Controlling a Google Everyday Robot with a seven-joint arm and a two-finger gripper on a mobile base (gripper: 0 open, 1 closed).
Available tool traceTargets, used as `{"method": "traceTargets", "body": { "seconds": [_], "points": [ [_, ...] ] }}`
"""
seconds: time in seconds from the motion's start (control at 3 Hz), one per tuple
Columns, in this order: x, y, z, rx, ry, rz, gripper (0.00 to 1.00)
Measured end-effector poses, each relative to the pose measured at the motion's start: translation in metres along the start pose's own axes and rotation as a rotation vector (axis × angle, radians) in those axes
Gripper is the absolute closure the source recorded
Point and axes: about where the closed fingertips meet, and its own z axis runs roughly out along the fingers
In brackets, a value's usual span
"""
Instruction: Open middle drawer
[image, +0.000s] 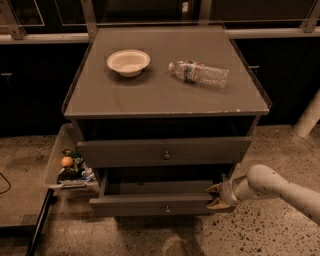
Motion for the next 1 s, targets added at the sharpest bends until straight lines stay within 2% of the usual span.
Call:
{"method": "traceTargets", "body": {
  "seconds": [0.33, 0.67, 1.0],
  "points": [
    [-0.001, 0.001, 0.001, -0.001, 0.000, -0.002, 0.19],
    [-0.002, 0.022, -0.002, -0.010, -0.016, -0.016, 0.00],
    [-0.001, 0.054, -0.012, -0.012, -0.049, -0.029, 1.00]
  ]
}}
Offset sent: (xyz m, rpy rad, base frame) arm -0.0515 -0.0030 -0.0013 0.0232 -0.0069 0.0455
